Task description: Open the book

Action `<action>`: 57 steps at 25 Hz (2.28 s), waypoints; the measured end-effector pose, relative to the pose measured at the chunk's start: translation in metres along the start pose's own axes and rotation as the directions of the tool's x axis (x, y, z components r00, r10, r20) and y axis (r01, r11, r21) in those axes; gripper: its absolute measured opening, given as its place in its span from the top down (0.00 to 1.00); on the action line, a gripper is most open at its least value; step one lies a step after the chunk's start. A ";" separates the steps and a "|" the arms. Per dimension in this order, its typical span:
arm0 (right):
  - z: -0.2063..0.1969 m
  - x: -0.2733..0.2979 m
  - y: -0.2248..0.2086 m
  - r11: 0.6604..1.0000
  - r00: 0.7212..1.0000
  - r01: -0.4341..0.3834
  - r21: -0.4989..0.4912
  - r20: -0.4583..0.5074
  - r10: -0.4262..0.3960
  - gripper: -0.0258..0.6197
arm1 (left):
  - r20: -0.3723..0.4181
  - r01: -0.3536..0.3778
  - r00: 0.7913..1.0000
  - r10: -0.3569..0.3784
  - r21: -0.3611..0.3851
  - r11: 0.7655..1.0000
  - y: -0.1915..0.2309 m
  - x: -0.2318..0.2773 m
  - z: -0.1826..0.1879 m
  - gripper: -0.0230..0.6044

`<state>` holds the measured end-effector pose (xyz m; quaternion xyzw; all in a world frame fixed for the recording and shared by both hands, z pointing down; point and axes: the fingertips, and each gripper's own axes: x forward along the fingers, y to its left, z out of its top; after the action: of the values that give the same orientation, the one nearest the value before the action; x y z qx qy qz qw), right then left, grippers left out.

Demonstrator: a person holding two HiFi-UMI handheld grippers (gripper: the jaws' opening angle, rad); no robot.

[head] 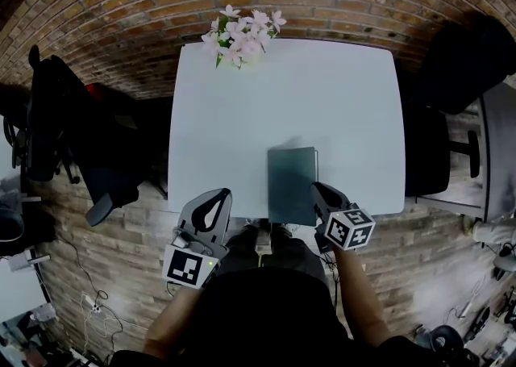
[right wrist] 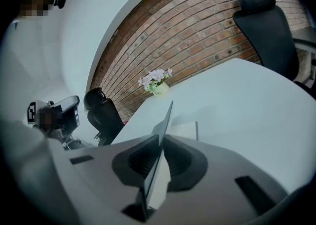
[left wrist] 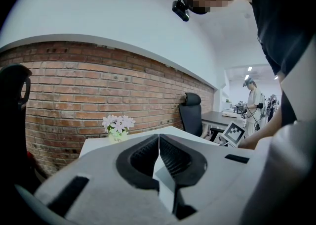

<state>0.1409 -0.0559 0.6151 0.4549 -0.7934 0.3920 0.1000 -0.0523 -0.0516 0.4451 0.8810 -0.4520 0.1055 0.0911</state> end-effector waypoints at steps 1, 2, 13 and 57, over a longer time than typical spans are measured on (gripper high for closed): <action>0.002 0.000 0.004 1.000 1.000 0.002 -0.023 0.002 -0.002 0.89 | 0.003 -0.001 1.000 0.001 0.000 1.000 0.000 0.000 0.001 0.92; 0.003 0.000 0.007 0.999 1.000 0.006 -0.048 0.002 -0.006 0.89 | 0.005 -0.001 1.000 0.001 0.001 1.000 0.000 0.000 0.001 0.92; 0.012 -0.001 0.043 0.979 1.000 -0.002 -0.205 0.012 0.004 0.88 | 0.022 -0.018 1.000 0.018 -0.012 1.000 0.002 -0.009 0.003 0.92; -0.021 0.090 0.207 0.730 0.943 -0.334 -0.596 -0.215 0.256 0.81 | 0.128 -0.186 0.973 0.191 -0.051 0.981 0.064 -0.066 0.006 0.92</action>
<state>-0.0797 -0.0411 0.5656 0.2399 -0.9327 0.1438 0.2278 -0.1411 -0.0390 0.4259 0.8372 -0.5407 0.0463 0.0674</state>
